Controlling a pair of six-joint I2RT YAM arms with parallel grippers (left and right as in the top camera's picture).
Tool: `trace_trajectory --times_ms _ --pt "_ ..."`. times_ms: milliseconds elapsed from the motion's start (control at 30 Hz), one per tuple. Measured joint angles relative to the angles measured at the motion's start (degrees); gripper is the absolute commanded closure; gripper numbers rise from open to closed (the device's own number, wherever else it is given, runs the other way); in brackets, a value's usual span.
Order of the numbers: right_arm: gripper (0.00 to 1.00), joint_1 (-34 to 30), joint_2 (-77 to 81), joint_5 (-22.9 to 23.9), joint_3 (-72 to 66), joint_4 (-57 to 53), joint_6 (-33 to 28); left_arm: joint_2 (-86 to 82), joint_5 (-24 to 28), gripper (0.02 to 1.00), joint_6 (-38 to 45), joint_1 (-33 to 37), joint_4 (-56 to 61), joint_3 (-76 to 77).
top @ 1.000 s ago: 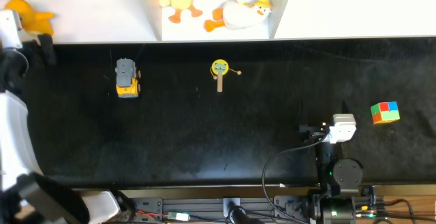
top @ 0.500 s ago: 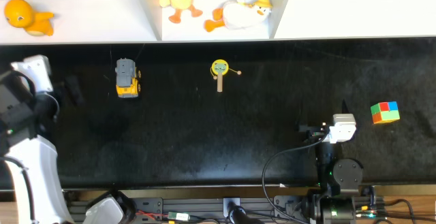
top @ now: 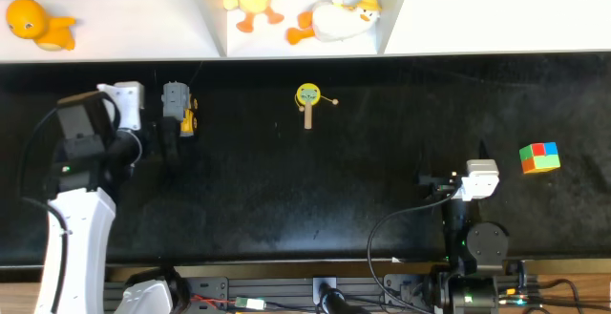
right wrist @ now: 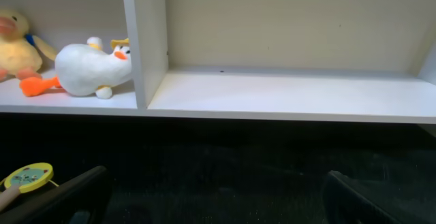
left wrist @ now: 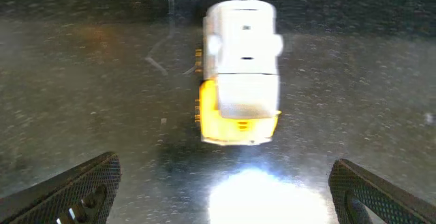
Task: Store Toys
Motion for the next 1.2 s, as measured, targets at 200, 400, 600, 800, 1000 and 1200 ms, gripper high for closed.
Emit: trace_trajectory --times_ms 200,400,600,800,1000,1200 --pt "0.005 0.00 0.00 0.00 0.00 0.00 -0.02 2.38 -0.24 0.020 -3.34 -3.91 0.11 0.00" --pt "0.005 0.00 0.00 0.00 0.00 0.00 0.00 7.34 -1.33 0.020 -5.95 -6.75 3.82 0.00" --pt "0.005 0.00 0.00 0.00 0.00 0.00 -0.02 9.99 -5.35 0.020 -8.79 -7.98 7.37 0.00" --pt "0.005 0.00 0.00 0.00 0.00 0.02 -0.02 12.50 -9.11 0.020 -9.22 -7.98 9.05 0.00" --pt "0.007 0.00 0.00 0.00 0.00 0.00 0.00 13.73 -10.27 0.020 -9.38 -7.98 12.13 0.00" --pt "0.005 0.00 0.00 0.00 0.00 0.00 -0.02 14.47 -10.86 0.020 -9.55 -7.98 13.57 0.00"
